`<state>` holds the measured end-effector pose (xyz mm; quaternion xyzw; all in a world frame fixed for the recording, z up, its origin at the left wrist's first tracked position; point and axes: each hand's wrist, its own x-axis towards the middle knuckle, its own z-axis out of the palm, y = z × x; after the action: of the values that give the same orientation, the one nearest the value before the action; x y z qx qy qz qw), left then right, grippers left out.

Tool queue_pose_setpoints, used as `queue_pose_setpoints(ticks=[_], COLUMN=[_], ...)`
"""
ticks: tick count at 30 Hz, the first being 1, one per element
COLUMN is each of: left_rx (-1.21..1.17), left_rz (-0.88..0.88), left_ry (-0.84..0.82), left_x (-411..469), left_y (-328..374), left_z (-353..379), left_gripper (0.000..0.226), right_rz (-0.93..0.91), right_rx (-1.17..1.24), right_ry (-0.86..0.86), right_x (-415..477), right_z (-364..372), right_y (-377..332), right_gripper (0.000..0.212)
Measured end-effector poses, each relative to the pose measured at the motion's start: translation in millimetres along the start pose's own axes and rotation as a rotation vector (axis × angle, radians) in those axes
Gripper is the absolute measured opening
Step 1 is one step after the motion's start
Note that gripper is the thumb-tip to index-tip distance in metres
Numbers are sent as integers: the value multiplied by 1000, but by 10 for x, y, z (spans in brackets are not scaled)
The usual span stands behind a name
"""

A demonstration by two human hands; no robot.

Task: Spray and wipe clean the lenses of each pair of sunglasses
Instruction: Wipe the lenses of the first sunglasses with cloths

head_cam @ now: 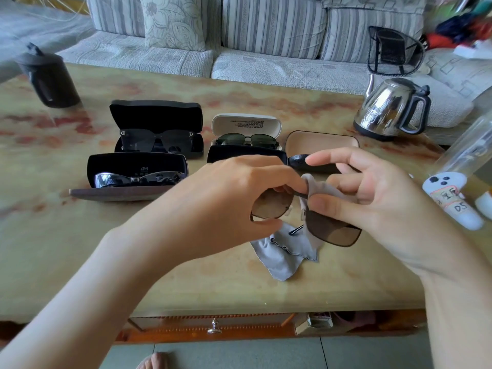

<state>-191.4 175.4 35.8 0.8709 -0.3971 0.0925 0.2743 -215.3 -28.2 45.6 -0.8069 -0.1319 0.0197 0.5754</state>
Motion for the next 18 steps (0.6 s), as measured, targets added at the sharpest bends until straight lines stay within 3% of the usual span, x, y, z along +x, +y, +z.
queue_pose_setpoints(ticks=[10, 18], left_rx=[20, -17], left_rz=[122, 85], left_ry=[50, 56], left_x=[7, 15], left_y=[-30, -59], left_z=[61, 15], left_gripper=[34, 36], right_rz=[25, 7], right_rx=[-59, 26], right_ry=[-23, 6], right_x=[0, 10], right_z=[23, 10], right_y=[-2, -7], right_gripper=[60, 45])
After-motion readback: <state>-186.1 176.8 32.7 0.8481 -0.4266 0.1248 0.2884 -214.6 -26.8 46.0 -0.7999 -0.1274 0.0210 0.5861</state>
